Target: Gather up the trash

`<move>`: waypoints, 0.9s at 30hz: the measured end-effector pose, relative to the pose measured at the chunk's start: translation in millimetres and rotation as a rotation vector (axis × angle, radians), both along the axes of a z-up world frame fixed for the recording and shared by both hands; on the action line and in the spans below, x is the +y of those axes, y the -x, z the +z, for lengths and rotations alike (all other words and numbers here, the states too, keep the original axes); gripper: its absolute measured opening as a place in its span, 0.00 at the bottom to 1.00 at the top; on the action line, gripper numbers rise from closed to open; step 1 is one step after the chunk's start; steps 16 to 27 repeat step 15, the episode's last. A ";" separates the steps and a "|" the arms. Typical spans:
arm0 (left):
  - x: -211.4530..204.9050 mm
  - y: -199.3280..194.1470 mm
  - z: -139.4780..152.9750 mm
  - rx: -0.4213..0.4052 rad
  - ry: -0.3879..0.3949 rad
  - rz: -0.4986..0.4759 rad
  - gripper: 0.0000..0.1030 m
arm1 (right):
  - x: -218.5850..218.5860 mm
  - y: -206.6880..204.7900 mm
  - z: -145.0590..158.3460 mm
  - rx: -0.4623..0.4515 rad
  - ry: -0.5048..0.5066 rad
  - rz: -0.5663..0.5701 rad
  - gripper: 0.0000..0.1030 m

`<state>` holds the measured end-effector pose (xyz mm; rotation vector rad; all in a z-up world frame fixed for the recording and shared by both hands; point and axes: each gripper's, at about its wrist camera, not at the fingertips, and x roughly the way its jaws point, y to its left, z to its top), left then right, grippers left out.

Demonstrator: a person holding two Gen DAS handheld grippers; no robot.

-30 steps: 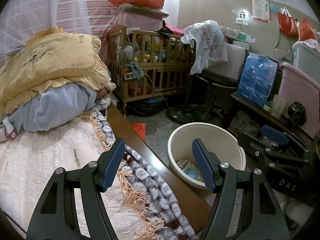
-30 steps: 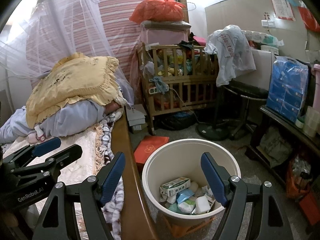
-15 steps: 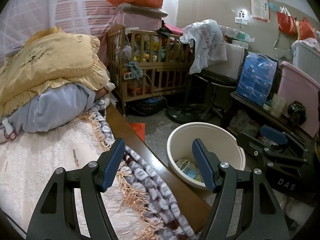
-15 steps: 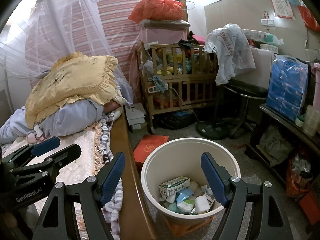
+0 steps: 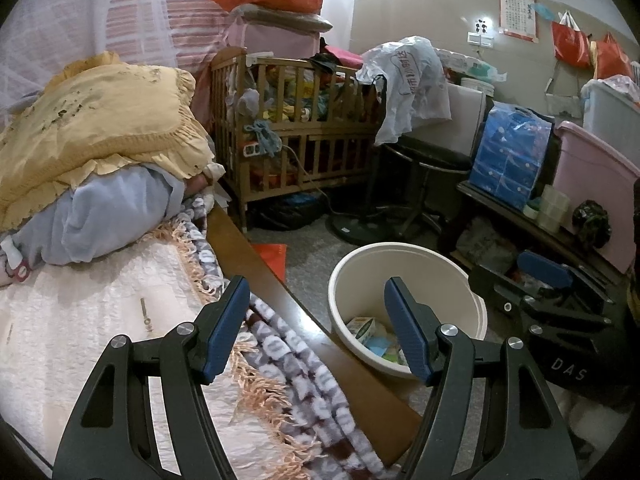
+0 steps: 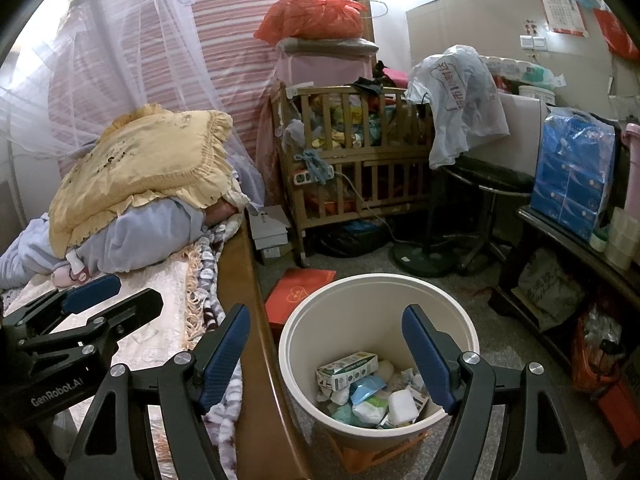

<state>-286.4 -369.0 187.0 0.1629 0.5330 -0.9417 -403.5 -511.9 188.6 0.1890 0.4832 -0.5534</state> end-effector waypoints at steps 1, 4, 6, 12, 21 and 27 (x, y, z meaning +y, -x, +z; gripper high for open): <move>-0.9 -0.3 1.1 0.002 -0.001 -0.002 0.67 | -0.1 0.6 -0.5 -0.001 0.000 -0.001 0.74; -1.1 0.3 1.3 0.004 -0.002 -0.005 0.67 | -0.3 -0.7 0.7 0.001 0.000 0.000 0.74; -1.4 -0.1 1.6 0.007 -0.001 -0.006 0.67 | -1.0 1.1 -0.8 0.002 -0.001 -0.001 0.74; 8.0 -6.6 -0.1 0.026 -0.003 0.001 0.67 | 0.3 1.7 -5.6 0.010 -0.002 0.001 0.75; 20.6 -16.7 -0.8 0.040 -0.013 0.018 0.67 | 5.4 -3.5 -7.6 0.017 0.000 0.012 0.75; 20.6 -16.7 -0.8 0.040 -0.013 0.018 0.67 | 5.4 -3.5 -7.6 0.017 0.000 0.012 0.75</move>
